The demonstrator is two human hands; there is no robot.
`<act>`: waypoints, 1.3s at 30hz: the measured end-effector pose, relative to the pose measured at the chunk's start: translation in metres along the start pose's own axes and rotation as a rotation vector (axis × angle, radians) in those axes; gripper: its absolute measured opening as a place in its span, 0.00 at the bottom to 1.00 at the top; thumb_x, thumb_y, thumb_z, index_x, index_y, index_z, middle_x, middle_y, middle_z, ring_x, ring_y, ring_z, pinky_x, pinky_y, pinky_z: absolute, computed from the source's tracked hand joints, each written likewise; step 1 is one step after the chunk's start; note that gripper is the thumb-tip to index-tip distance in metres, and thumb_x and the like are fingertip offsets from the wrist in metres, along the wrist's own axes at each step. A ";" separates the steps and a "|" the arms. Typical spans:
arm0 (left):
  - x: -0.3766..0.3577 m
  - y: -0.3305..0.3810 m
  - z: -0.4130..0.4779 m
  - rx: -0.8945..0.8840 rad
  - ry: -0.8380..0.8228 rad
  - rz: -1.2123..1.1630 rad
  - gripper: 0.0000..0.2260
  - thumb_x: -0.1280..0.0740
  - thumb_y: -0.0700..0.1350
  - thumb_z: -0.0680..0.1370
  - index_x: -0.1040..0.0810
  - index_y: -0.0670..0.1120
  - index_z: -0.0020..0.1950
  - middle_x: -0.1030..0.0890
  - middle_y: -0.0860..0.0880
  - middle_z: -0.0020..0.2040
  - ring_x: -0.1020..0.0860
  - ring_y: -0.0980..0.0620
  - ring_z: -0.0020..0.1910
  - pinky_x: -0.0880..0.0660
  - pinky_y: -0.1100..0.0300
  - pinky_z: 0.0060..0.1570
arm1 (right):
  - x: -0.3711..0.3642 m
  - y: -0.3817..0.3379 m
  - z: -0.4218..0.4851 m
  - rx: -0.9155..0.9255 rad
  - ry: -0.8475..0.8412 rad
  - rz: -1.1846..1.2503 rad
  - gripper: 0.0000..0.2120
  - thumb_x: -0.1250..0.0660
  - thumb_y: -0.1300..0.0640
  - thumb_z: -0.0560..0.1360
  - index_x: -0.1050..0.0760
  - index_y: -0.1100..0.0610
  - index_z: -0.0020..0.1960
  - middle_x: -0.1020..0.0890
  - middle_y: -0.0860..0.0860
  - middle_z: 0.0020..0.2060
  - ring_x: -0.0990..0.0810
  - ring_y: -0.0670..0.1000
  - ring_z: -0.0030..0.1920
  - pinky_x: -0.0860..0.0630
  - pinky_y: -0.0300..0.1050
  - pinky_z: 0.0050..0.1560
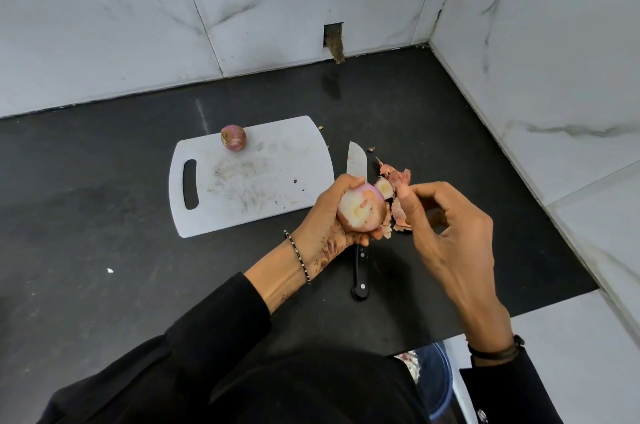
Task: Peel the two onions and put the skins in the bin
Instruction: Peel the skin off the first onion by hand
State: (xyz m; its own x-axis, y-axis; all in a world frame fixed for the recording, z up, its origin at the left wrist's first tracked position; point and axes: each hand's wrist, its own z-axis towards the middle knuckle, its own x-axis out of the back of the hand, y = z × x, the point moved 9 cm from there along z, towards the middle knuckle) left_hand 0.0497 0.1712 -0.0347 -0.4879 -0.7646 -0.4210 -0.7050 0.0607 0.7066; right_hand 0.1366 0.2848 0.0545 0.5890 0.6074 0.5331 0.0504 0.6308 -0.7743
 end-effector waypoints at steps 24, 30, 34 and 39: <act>0.012 0.016 0.001 -0.266 0.121 0.126 0.44 0.29 0.61 0.64 0.37 0.32 0.68 0.26 0.38 0.45 0.21 0.48 0.35 0.28 0.58 0.29 | -0.028 -0.019 0.013 0.149 -0.284 0.079 0.07 0.23 0.57 0.74 0.19 0.57 0.49 0.23 0.48 0.51 0.20 0.49 0.49 0.19 0.41 0.45; 0.010 0.011 0.004 -0.201 0.076 0.056 0.42 0.30 0.60 0.64 0.33 0.31 0.65 0.23 0.38 0.43 0.21 0.46 0.32 0.28 0.59 0.27 | -0.035 -0.015 0.015 0.137 -0.330 0.144 0.08 0.25 0.54 0.75 0.22 0.57 0.47 0.24 0.49 0.50 0.20 0.52 0.48 0.19 0.48 0.44; 0.007 0.012 0.005 -0.171 0.041 0.070 0.27 0.35 0.57 0.72 0.26 0.34 0.56 0.20 0.38 0.42 0.20 0.46 0.33 0.27 0.59 0.28 | -0.026 -0.012 0.017 0.099 -0.264 0.230 0.10 0.24 0.55 0.74 0.22 0.59 0.48 0.22 0.51 0.48 0.17 0.52 0.47 0.17 0.48 0.45; 0.006 0.012 0.002 -0.151 0.053 0.068 0.24 0.36 0.56 0.73 0.24 0.36 0.56 0.19 0.42 0.38 0.20 0.48 0.32 0.27 0.59 0.28 | -0.024 -0.013 0.016 0.170 -0.286 0.075 0.15 0.23 0.55 0.74 0.19 0.55 0.58 0.21 0.49 0.54 0.19 0.49 0.50 0.20 0.36 0.46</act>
State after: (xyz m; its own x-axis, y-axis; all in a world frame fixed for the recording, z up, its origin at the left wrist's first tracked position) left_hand 0.0374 0.1686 -0.0299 -0.5012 -0.7952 -0.3412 -0.5841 0.0200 0.8114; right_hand 0.1092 0.2696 0.0577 0.3351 0.7509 0.5691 -0.1338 0.6358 -0.7602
